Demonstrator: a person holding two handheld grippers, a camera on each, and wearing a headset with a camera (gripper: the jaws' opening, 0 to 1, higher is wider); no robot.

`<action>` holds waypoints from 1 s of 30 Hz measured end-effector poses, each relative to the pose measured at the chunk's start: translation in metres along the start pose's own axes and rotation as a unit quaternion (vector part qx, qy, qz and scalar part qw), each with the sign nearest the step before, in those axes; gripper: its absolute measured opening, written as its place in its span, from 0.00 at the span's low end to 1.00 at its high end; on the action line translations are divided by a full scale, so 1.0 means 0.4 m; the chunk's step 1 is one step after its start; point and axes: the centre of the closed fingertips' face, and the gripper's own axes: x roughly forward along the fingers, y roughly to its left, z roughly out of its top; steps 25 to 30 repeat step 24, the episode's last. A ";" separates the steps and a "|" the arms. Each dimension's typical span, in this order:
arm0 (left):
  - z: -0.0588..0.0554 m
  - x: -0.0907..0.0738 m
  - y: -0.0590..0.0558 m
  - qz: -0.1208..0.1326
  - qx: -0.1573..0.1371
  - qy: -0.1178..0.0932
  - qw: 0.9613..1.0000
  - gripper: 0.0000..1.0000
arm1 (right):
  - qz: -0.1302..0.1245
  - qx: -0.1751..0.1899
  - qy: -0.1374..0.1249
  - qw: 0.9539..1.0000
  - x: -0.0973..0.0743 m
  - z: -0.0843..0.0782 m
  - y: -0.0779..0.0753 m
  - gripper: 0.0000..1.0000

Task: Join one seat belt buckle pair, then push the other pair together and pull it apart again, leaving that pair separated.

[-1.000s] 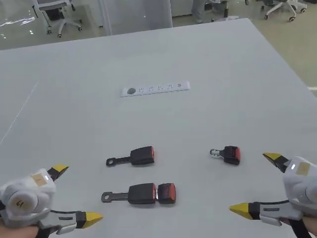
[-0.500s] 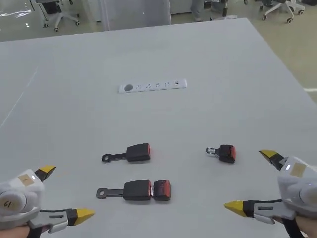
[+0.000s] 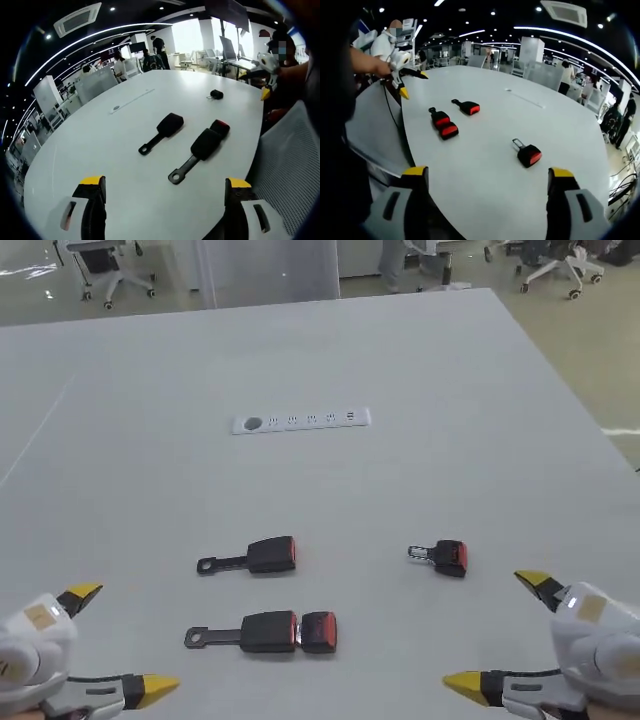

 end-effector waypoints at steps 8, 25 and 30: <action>0.000 -0.003 -0.012 -0.007 0.005 0.004 1.000 1.00 | 0.004 0.000 0.007 1.000 0.009 -0.011 0.011 0.99; -0.017 0.003 -0.008 -0.011 0.009 0.011 1.000 1.00 | 0.003 0.002 0.004 1.000 0.019 -0.008 0.011 0.99; -0.017 0.003 -0.008 -0.011 0.009 0.011 1.000 1.00 | 0.003 0.002 0.004 1.000 0.019 -0.008 0.011 0.99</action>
